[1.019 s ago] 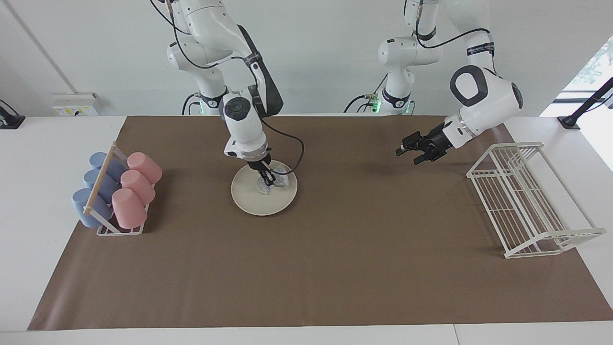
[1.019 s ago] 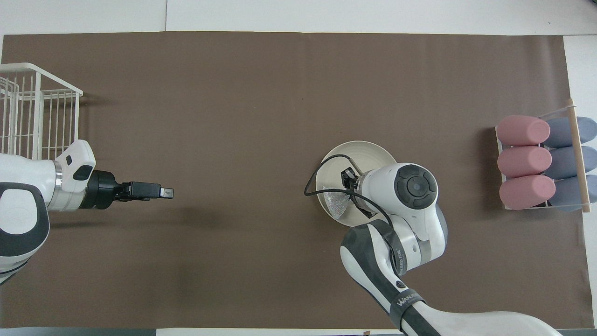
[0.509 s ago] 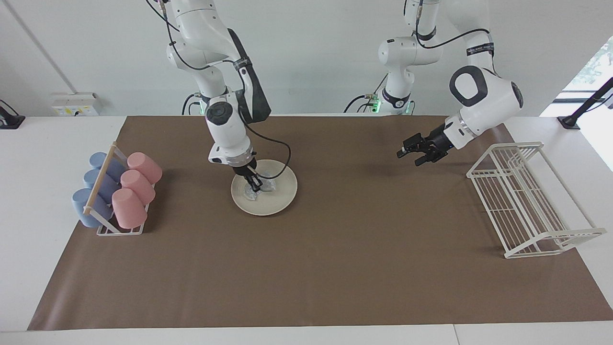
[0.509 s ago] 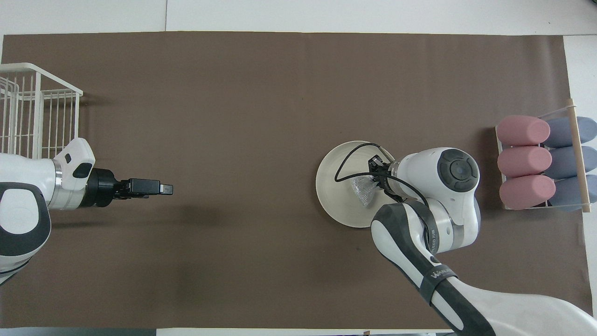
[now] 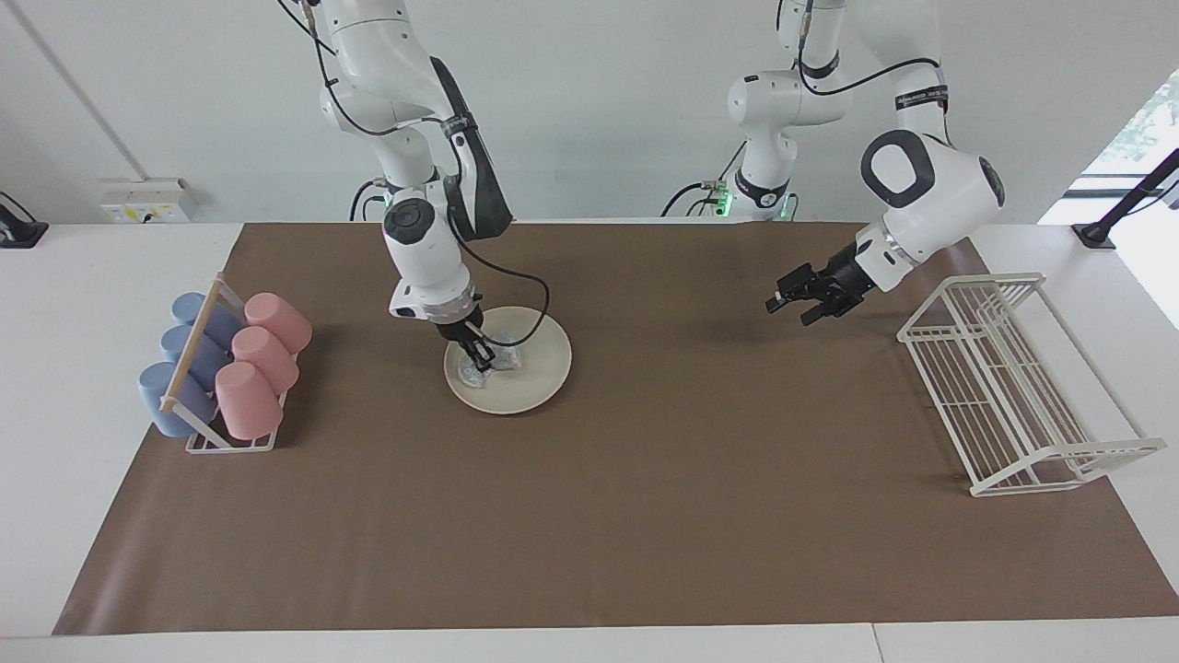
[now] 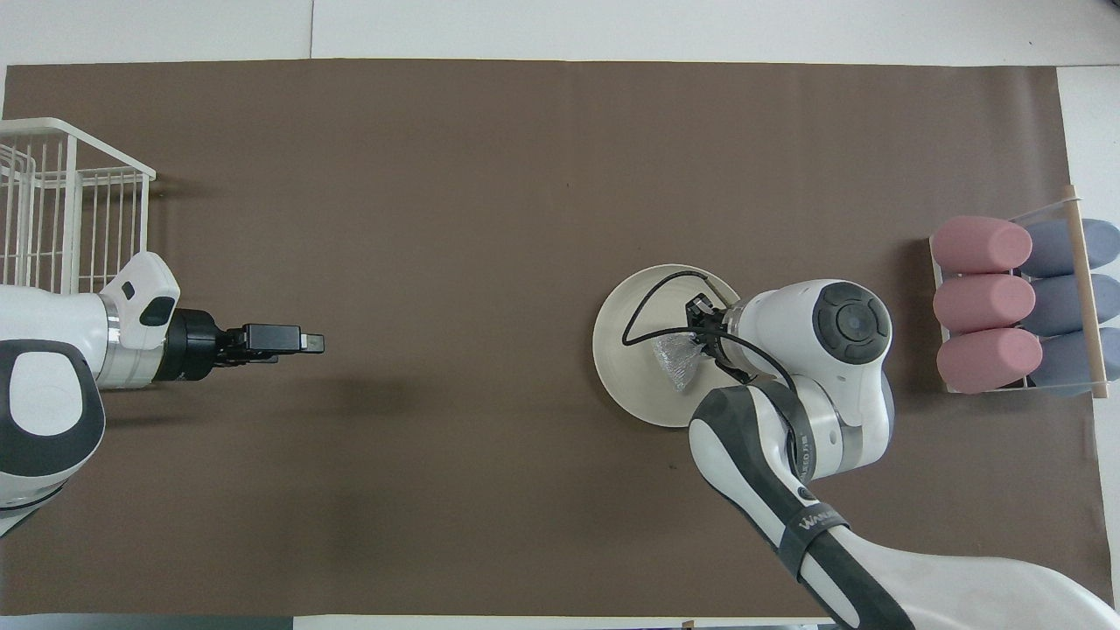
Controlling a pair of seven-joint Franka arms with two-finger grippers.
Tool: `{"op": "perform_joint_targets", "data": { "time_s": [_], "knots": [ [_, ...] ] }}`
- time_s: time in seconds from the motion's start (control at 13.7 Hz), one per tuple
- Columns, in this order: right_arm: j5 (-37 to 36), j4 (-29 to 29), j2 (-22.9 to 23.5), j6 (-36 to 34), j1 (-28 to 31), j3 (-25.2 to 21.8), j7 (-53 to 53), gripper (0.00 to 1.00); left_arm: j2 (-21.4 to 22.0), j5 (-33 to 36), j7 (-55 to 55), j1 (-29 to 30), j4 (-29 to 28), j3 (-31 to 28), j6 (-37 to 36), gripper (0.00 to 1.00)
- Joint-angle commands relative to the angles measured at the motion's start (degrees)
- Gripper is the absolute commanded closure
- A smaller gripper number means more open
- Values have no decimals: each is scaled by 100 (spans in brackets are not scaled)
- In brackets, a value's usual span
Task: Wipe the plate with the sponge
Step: 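Rub the sponge in circles over the plate with the right gripper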
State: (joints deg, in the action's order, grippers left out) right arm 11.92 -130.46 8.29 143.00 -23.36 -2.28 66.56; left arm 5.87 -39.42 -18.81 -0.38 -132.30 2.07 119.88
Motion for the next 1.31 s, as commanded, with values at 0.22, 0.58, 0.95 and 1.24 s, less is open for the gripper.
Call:
{"op": "perform_joint_targets", "data": {
  "time_s": [0.22,0.58,0.95,1.24],
  "knots": [
    [91,-111,76,316,-714,25,1026,100,-69,119,334,-191,82,4,132,0],
    [82,116,15,-16,-652,8,1017,100,-69,119,343,-217,82,4,150,0],
    [65,1336,-108,-1903,-617,-10,1640,100,-78,119,369,-226,90,4,176,0],
    [3,2620,-187,-3478,-660,-10,2334,100,-288,-957,334,-147,774,13,-822,0]
  ]
}}
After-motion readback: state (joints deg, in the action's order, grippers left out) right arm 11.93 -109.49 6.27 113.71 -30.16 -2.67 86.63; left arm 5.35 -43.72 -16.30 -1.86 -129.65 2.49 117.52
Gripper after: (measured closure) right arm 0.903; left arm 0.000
